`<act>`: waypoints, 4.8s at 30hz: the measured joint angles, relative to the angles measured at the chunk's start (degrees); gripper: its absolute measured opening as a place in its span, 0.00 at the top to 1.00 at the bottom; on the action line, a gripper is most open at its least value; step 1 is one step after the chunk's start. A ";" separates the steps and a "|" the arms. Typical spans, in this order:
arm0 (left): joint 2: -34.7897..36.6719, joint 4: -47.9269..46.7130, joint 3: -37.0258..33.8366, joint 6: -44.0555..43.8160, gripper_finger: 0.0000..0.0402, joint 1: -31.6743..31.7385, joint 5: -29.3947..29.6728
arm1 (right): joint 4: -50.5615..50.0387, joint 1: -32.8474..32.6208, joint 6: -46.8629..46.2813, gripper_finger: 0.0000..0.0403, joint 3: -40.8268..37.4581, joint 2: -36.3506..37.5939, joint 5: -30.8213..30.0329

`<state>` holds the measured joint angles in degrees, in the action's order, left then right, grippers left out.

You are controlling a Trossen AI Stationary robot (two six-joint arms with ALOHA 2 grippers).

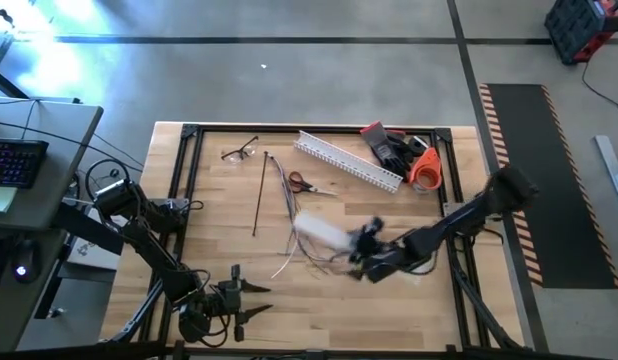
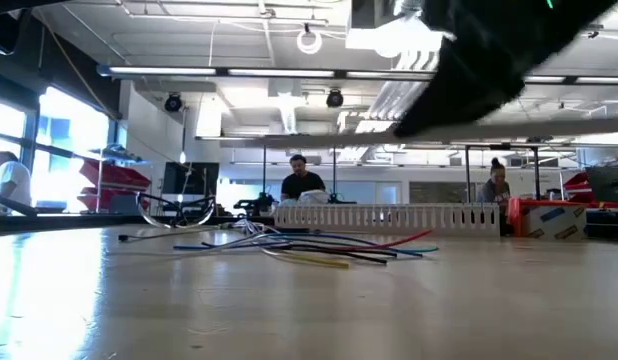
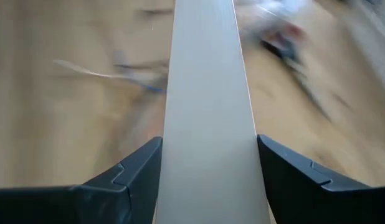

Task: Ziptie cables
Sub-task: Move the white cable duct lid to the middle right of the table, then prepare the cable wires

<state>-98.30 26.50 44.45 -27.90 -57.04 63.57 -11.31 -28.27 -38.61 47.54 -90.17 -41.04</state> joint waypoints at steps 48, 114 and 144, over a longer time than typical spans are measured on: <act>11.37 -32.26 0.04 -15.32 0.55 34.72 -13.94 | -1.13 0.17 2.90 0.24 -2.91 10.22 -8.48; 23.97 -19.96 2.58 19.47 1.00 35.98 -30.47 | 53.42 -7.50 34.96 0.24 -7.08 -1.35 -4.35; 7.61 16.15 2.62 38.69 1.00 18.51 -26.01 | 44.81 -3.88 47.50 0.73 16.33 -8.59 19.15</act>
<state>-90.70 42.65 47.07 10.79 -38.52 37.56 33.50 -32.14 8.88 63.87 -98.76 -21.89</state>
